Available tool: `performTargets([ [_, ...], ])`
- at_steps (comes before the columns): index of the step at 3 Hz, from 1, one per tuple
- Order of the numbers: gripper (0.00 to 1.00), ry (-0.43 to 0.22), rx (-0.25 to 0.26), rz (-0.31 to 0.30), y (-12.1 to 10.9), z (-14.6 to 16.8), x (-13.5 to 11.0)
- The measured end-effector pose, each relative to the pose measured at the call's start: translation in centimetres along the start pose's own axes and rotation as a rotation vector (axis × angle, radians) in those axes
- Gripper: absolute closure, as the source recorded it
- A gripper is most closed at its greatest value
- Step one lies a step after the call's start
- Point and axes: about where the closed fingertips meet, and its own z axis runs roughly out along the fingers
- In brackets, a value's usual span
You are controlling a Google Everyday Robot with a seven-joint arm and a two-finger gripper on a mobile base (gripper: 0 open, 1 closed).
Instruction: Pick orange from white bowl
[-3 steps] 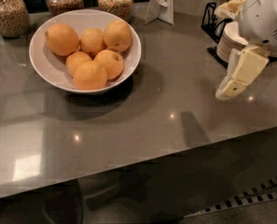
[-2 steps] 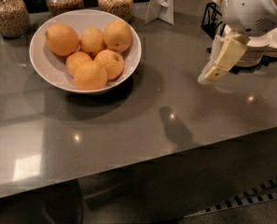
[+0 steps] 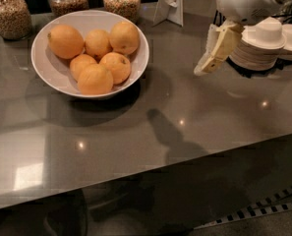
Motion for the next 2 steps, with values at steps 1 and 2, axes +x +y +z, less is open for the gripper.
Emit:
performTargets([
  [1, 0.00, 0.035, -0.008, -0.087, -0.7, 1.0, 0.7],
  [2, 0.00, 0.057, -0.023, -0.186, -2.6, 3.2, 1.5],
])
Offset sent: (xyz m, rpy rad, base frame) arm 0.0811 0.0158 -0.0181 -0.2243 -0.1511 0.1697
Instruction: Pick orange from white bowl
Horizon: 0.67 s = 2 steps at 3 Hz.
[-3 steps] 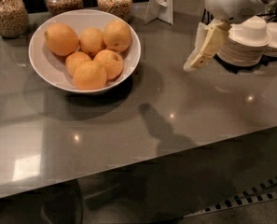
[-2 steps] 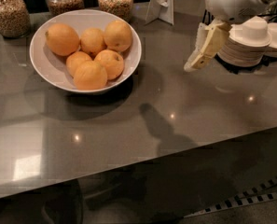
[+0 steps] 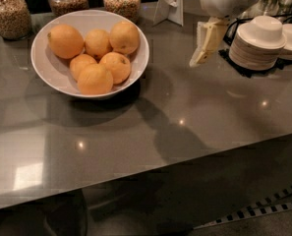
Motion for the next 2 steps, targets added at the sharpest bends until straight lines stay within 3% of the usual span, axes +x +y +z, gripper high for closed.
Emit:
performTargets([
  [1, 0.00, -0.001, -0.015, -0.070, -2.2, 2.4, 0.3],
  [2, 0.18, -0.026, -0.013, -0.103, -4.1, 4.5, 0.2],
])
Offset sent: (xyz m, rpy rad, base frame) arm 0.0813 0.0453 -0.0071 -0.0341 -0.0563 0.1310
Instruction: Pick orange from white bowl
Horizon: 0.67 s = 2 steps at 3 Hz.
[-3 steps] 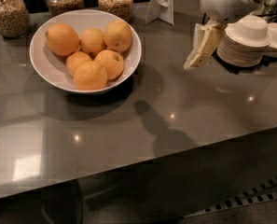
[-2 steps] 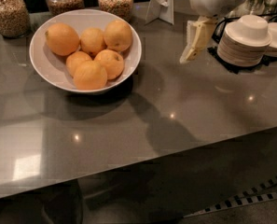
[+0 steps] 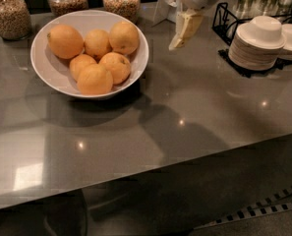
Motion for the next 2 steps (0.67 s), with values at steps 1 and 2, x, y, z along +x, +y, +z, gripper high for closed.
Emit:
performTargets([
  [1, 0.29, -0.038, 0.008, -0.009, -1.5, 1.9, -0.2],
  [2, 0.28, -0.079, 0.008, -0.010, -2.3, 3.6, -0.7],
])
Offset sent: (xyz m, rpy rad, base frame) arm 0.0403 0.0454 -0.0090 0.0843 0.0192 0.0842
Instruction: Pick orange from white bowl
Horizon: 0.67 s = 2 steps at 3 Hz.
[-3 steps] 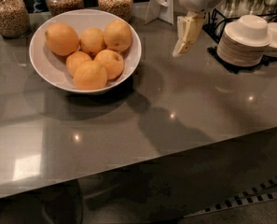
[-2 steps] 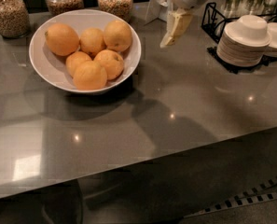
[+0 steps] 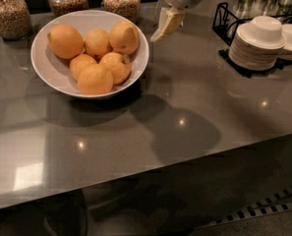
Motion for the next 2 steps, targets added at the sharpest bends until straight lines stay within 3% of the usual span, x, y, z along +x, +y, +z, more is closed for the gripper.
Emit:
performTargets([
  [2, 0.30, -0.076, -0.031, 0.005, -0.3, 3.5, -1.2],
])
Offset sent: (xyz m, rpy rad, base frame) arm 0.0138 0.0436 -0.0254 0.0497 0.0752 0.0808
